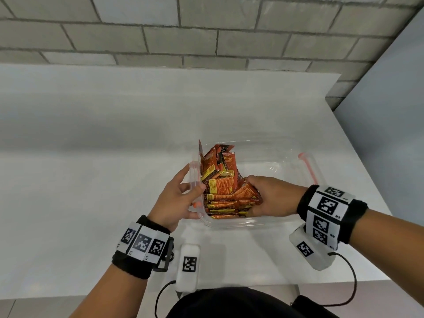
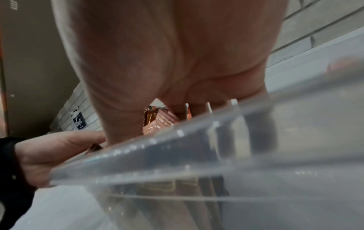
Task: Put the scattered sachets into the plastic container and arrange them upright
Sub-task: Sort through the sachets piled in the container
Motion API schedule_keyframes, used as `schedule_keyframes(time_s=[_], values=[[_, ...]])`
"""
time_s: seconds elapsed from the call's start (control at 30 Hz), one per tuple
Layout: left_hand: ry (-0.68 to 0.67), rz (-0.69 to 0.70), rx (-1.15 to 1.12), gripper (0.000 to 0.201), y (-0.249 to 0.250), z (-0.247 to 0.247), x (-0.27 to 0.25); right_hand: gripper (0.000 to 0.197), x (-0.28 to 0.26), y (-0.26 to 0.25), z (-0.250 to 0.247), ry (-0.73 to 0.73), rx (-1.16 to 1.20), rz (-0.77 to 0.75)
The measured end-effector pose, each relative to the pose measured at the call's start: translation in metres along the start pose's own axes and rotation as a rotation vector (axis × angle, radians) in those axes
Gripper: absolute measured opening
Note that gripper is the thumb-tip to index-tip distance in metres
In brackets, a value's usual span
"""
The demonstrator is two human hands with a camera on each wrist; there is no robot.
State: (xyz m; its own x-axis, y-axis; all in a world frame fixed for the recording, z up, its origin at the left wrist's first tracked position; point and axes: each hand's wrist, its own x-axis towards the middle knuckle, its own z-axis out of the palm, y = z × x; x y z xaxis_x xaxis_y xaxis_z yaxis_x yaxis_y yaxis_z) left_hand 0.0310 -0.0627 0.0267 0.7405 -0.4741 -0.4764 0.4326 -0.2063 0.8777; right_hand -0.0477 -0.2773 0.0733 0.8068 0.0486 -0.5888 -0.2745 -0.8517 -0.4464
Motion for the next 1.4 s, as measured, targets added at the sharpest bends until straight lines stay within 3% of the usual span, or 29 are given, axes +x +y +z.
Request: schedule_keyframes(time_s=[0.13,0.4,0.67,0.9,1.17,1.27,1.4], values=[[0.011,-0.008,0.010,0.070,0.000,0.001,0.000,0.064,0.002,-0.001,0.001,-0.002,0.030,0.003],[0.008,0.027,0.157,0.102,-0.003,0.015,-0.006,0.063,0.005,0.004,0.010,0.025,0.044,-0.039],[0.032,0.057,0.187,0.083,-0.016,0.015,0.004,0.060,0.004,0.012,0.013,0.089,0.109,-0.062],[0.036,0.052,0.187,0.089,-0.017,0.014,0.005,0.032,-0.003,0.021,0.008,0.165,0.191,-0.088],[-0.002,0.026,0.169,0.096,-0.013,0.014,0.001,0.033,-0.021,0.031,-0.008,0.279,0.321,-0.075],[0.072,-0.002,0.197,0.111,0.000,0.007,-0.005,0.029,-0.030,0.035,-0.017,0.303,0.448,-0.052],[0.245,0.168,0.261,0.098,0.030,-0.012,-0.012,0.024,-0.040,0.038,-0.033,0.319,0.489,-0.041]])
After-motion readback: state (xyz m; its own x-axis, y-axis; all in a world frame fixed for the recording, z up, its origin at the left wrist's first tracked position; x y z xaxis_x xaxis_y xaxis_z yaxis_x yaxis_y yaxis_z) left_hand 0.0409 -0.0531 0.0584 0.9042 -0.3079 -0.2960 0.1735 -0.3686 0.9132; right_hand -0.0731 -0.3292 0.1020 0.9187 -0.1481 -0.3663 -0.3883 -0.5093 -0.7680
